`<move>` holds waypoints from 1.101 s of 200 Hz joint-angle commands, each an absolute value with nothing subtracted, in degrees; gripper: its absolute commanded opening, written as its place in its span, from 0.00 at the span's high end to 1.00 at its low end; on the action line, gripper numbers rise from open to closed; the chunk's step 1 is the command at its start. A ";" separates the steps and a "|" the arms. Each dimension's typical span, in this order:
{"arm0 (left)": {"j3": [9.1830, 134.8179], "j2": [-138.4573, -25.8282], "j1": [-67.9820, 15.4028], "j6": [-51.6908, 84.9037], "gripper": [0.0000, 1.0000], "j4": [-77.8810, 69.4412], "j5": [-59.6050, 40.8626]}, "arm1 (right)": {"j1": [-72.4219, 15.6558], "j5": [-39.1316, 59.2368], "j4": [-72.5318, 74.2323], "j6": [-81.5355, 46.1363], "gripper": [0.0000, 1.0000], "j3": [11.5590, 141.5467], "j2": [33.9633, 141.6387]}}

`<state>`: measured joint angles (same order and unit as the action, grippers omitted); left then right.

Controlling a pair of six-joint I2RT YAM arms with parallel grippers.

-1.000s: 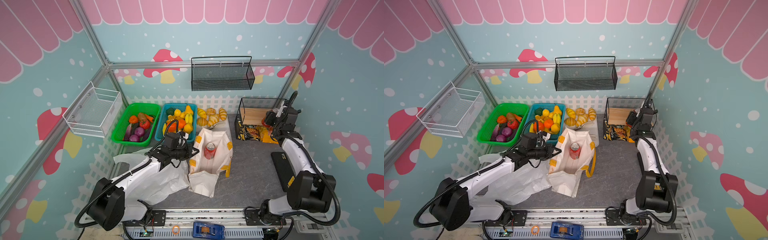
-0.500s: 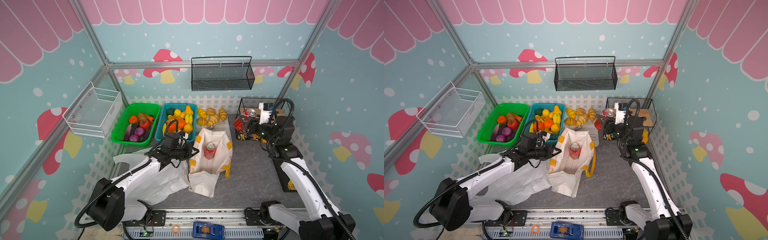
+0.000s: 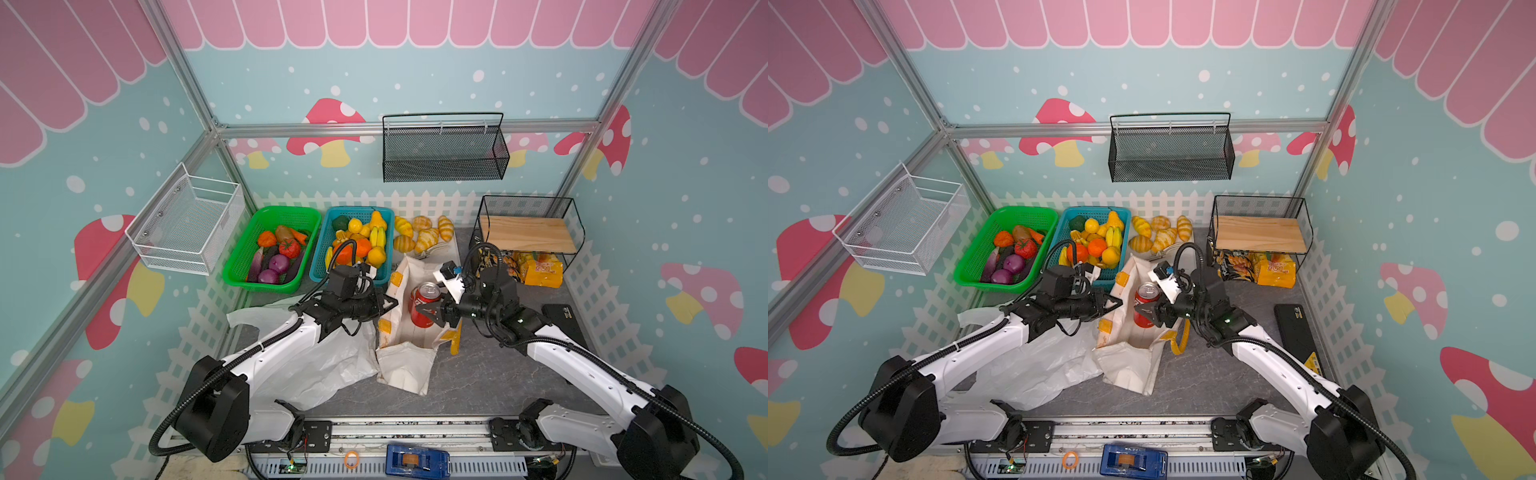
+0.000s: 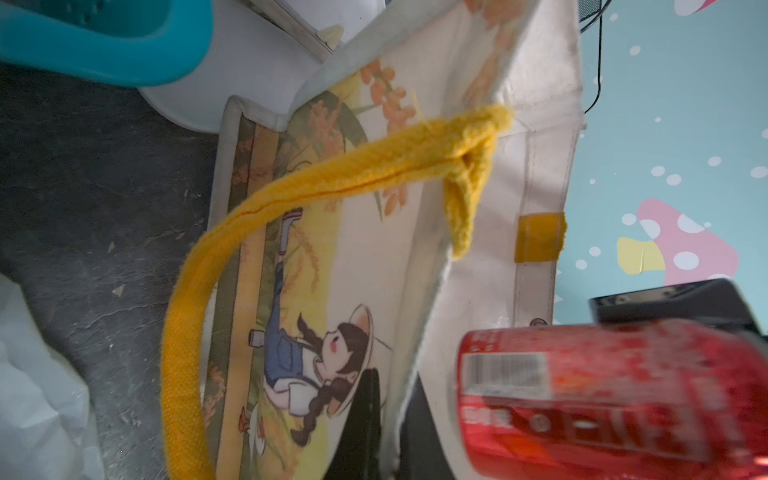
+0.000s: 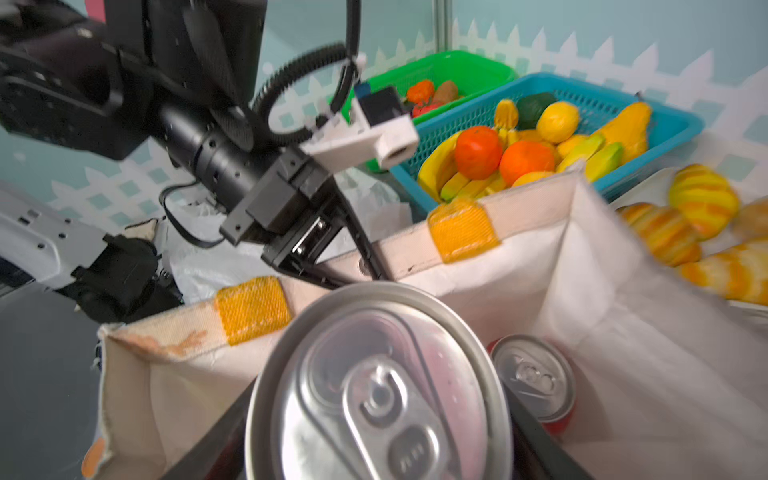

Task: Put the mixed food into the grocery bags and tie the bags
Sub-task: 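Carry the red can with the right gripper over the tote bag, then lower the can into the tote bag beside the first can and release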

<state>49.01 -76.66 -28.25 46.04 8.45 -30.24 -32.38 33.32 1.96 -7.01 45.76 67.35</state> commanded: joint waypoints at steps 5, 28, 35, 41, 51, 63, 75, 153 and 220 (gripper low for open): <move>50.71 -76.60 -27.77 44.92 1.00 9.53 -29.03 | -34.29 38.71 10.20 -2.61 0.77 45.43 69.39; 50.89 -76.76 -27.75 44.74 1.00 9.84 -29.09 | -35.29 39.40 10.94 -1.79 0.77 43.51 71.56; 50.97 -76.81 -27.74 44.74 1.00 9.84 -29.10 | -35.51 39.38 11.75 -1.61 0.77 42.72 72.23; 50.98 -76.86 -27.73 44.74 1.00 9.82 -29.16 | -35.60 39.15 12.26 -1.37 0.76 42.15 72.72; 51.12 -76.99 -27.75 44.74 1.00 9.84 -29.27 | -35.77 38.55 12.96 -0.79 0.76 41.46 74.02; 51.24 -77.15 -27.77 44.74 1.00 9.84 -29.41 | -35.91 37.46 13.11 0.30 0.76 41.00 75.70; 51.33 -77.11 -27.77 44.74 1.00 9.84 -29.52 | -35.99 35.94 13.47 1.09 0.77 40.90 77.18; 51.24 -77.67 -27.77 44.30 1.00 9.85 -29.79 | -37.57 30.17 15.84 4.25 0.77 41.61 84.37; 51.11 -78.18 -27.77 44.30 1.00 9.84 -29.88 | -38.08 22.93 23.40 2.01 0.77 42.47 89.22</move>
